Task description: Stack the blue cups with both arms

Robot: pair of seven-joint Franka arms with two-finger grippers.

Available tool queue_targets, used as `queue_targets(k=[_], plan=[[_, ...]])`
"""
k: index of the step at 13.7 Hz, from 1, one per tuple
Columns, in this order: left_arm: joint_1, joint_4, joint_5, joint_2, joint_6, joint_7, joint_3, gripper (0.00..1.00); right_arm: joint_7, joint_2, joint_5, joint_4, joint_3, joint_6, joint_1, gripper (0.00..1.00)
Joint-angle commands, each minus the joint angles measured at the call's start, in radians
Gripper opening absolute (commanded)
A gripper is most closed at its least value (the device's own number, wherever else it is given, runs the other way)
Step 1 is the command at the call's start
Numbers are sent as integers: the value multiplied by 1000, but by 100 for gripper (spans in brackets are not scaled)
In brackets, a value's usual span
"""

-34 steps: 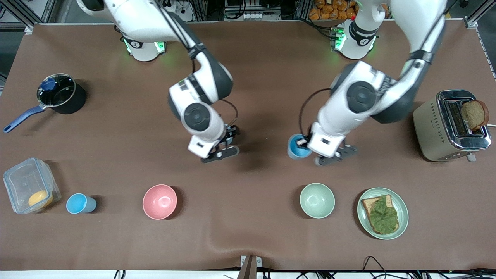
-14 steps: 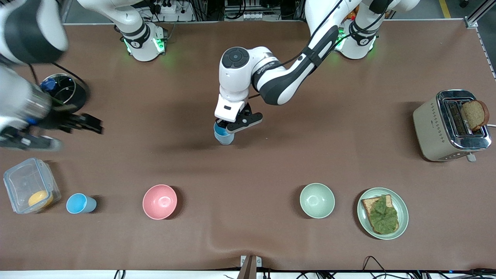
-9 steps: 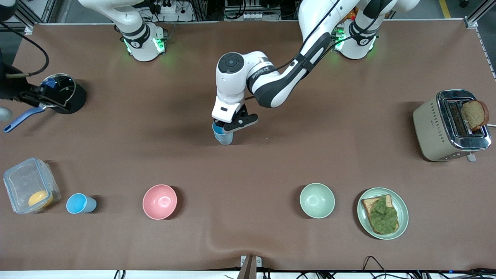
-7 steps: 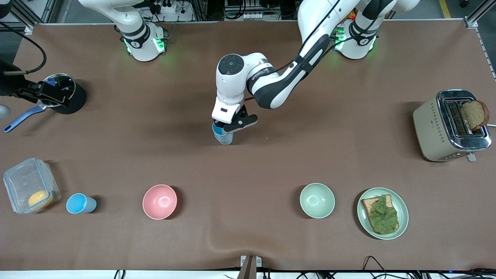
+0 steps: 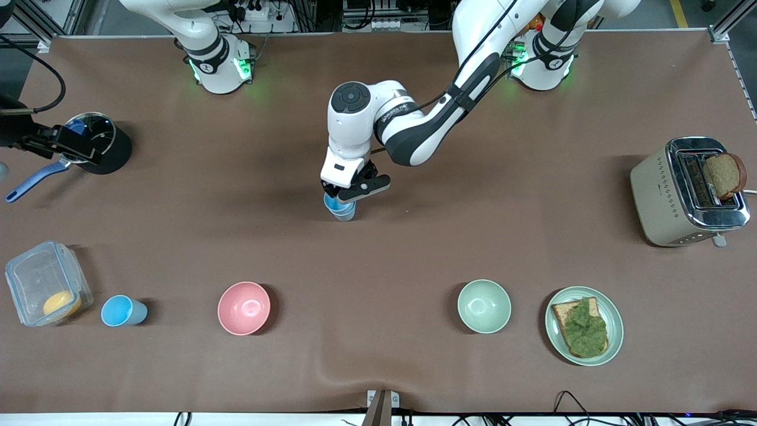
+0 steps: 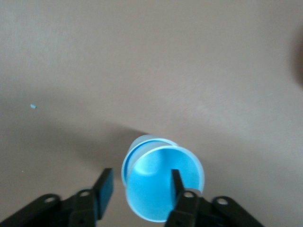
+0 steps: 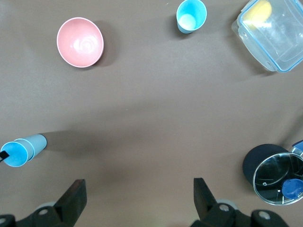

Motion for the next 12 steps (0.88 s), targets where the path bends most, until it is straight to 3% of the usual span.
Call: queue_targets(k=[1, 5, 9, 12], plan=[[80, -22, 37, -137, -74, 38, 7, 100, -2, -13, -25, -9, 16, 5, -5, 100], [275, -28, 18, -310, -333, 401, 0, 100, 3, -13, -57, -9, 19, 2, 28, 100], [454, -37, 8, -435, -481, 791, -4, 100, 4, -10, -57, -4, 19, 4, 28, 100], [629, -37, -171, -493, -536, 1000, -4, 100, 4, -9, -59, -3, 17, 5, 27, 100]])
